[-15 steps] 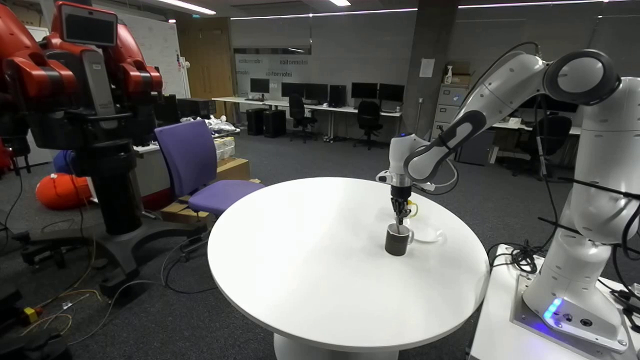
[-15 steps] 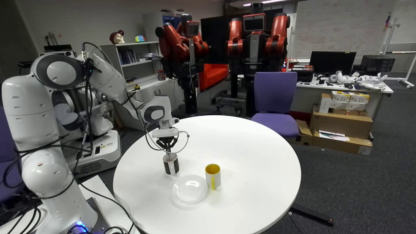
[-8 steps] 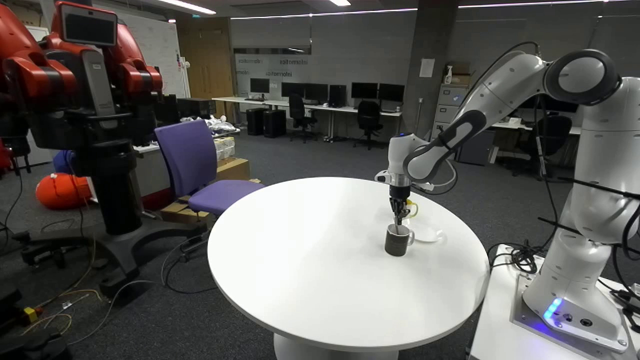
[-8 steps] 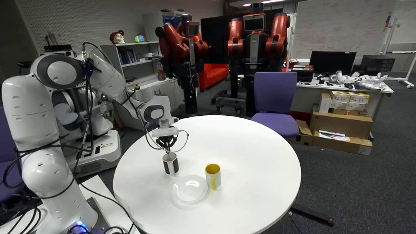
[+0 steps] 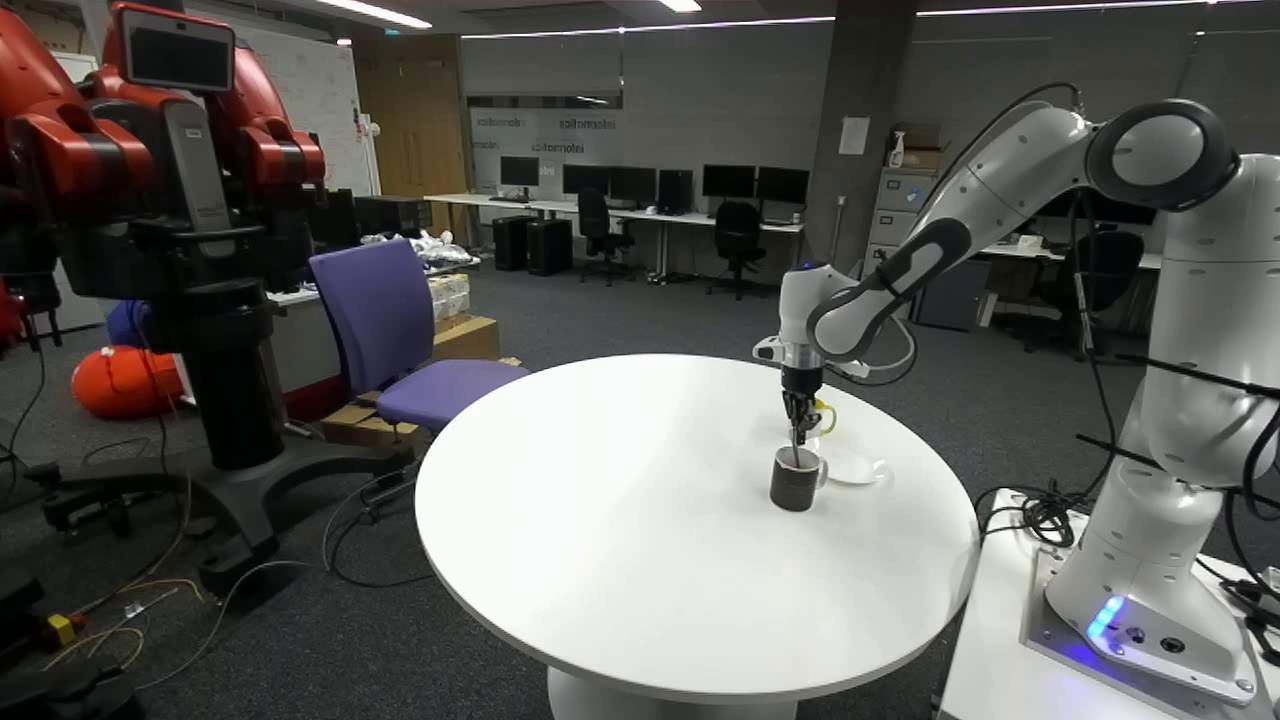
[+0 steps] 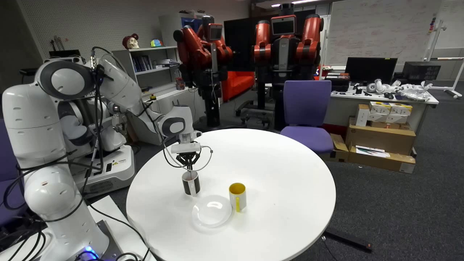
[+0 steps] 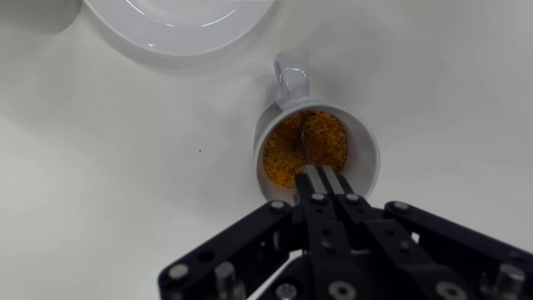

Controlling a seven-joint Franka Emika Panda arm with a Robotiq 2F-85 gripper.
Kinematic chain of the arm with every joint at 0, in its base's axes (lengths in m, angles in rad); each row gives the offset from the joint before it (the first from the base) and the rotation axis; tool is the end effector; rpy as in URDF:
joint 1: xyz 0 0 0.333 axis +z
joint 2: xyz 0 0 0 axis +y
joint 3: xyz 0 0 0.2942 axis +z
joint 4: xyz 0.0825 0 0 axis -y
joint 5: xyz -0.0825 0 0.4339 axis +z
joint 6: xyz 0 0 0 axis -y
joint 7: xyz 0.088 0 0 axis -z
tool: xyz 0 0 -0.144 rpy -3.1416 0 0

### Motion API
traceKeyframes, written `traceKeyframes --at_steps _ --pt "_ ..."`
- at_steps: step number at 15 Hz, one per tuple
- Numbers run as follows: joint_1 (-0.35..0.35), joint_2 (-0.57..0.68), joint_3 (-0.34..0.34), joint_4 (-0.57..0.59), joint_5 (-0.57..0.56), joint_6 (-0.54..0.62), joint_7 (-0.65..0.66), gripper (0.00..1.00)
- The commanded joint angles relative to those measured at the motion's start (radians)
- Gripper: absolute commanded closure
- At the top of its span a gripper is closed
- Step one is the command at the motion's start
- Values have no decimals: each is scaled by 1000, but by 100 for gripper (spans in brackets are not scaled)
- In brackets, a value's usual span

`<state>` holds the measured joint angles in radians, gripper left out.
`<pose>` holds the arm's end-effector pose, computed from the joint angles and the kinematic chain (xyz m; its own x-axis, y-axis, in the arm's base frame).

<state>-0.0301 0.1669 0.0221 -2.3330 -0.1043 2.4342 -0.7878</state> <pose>0.5345 -0.0066 0.1618 0.6487 0.7557 -0.0894 0.7584 -0.6518 -0.0067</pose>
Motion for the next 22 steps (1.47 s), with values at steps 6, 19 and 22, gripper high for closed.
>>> traceKeyframes --at_steps 6,19,22 --pt "0 -33 18 -24 18 -30 -8 100" --pt "-10 -18 20 13 30 -38 -16 100" --pt "-23 -21 18 13 71 -42 -36 100"
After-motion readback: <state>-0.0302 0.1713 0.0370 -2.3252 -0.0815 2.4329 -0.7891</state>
